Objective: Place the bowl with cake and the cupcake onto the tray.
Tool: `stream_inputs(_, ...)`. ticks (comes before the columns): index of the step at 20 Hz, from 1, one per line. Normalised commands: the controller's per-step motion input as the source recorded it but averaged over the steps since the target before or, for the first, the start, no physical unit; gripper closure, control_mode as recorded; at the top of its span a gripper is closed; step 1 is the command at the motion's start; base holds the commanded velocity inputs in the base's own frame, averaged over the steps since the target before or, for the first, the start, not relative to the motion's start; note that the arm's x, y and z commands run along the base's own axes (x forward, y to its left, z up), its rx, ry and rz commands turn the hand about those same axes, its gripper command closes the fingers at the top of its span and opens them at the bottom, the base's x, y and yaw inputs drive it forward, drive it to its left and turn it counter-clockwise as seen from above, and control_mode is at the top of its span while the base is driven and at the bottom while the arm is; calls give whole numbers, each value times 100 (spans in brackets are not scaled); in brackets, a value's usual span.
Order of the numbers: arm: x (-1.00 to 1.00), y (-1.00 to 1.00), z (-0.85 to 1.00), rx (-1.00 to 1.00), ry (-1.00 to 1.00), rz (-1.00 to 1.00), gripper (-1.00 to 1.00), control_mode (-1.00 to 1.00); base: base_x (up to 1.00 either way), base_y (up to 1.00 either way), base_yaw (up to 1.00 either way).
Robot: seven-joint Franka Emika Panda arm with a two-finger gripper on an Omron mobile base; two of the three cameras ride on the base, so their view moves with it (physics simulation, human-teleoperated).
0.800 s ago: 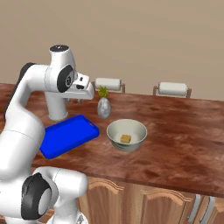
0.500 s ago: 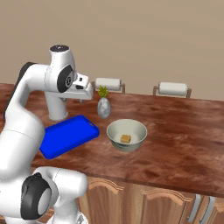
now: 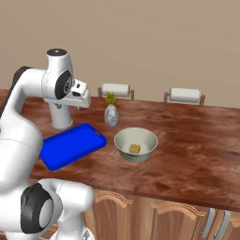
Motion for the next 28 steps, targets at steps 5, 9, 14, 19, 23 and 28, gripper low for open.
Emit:
stream_inputs(5, 0, 47, -12, 3, 0, 0, -100, -100, 0, 0, 0)
stream_inputs(9, 0, 52, -14, 0, 0, 0, -100, -100, 0, 0, 0)
stream_inputs(14, 0, 54, -18, 0, 0, 0, -100, -100, 0, 0, 0)
stream_inputs(19, 0, 48, -22, 3, 0, 0, -100, -100, 0, 0, 0)
stream_inputs(23, 0, 46, -25, 2, 0, 0, -100, -100, 0, 0, 0)
stream_inputs(28, 0, 46, -24, 0, 0, 0, -100, -100, 0, 0, 0)
